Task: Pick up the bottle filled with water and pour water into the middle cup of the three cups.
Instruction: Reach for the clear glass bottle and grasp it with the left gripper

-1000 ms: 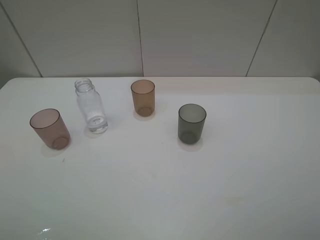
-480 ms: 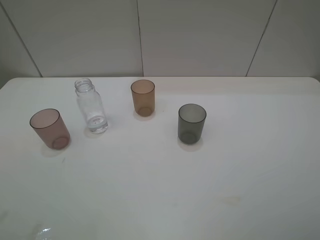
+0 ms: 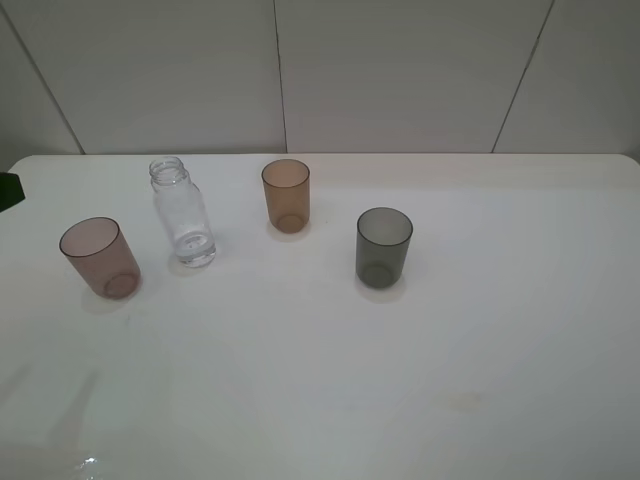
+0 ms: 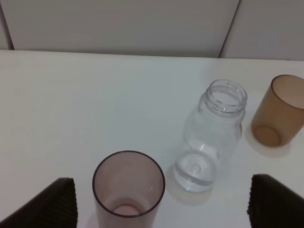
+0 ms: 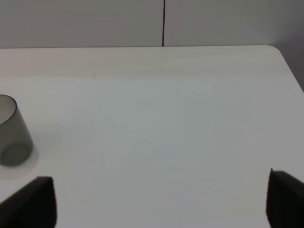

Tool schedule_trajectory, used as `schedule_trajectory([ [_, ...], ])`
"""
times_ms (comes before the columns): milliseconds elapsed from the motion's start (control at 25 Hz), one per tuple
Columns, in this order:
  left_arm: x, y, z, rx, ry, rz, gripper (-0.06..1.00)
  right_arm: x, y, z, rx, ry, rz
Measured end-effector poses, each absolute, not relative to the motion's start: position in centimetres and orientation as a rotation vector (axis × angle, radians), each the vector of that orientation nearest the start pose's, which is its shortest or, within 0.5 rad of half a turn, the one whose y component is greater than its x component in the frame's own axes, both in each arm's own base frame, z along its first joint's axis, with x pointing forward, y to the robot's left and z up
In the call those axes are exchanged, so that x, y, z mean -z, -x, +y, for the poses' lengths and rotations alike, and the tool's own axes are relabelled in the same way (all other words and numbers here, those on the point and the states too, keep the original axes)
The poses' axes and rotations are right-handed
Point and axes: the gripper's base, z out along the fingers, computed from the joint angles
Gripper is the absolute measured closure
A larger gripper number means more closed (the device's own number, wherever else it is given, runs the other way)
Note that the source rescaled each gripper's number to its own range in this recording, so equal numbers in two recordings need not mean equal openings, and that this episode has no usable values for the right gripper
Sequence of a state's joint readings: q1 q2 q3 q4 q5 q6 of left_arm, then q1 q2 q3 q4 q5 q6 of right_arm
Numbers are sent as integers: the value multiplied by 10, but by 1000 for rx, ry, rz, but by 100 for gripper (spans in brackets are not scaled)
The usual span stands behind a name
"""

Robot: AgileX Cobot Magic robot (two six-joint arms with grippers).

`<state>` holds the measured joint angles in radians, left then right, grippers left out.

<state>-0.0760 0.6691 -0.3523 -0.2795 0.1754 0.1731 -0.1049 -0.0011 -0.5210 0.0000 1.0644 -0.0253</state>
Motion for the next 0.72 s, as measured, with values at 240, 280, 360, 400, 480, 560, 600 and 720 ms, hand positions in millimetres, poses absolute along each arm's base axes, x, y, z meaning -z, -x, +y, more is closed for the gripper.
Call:
schedule_trajectory([
  [240,-262,-165,-17,136,-46,2025,30,-283,8,1,82,-81,2025],
  [280,-263,-170,-20,140,-63,2033,30,-283,8,1,82,-81,2025],
  [360,-264,-179,-31,158,-141,2046,30,-283,8,1,82,-81,2025],
  [400,-266,-184,-37,171,-177,2046,30,-283,8,1,82,-81,2025],
  [480,-267,-191,-53,228,-223,2028,30,-283,8,1,82,-81,2025],
  [560,-263,-198,-68,287,-217,2007,30,-283,8,1,82,-81,2025],
  [600,-260,-201,-76,306,-225,1998,30,-283,8,1,82,-81,2025],
  [720,-245,-206,-95,310,-279,1994,30,-283,8,1,82,-81,2025],
])
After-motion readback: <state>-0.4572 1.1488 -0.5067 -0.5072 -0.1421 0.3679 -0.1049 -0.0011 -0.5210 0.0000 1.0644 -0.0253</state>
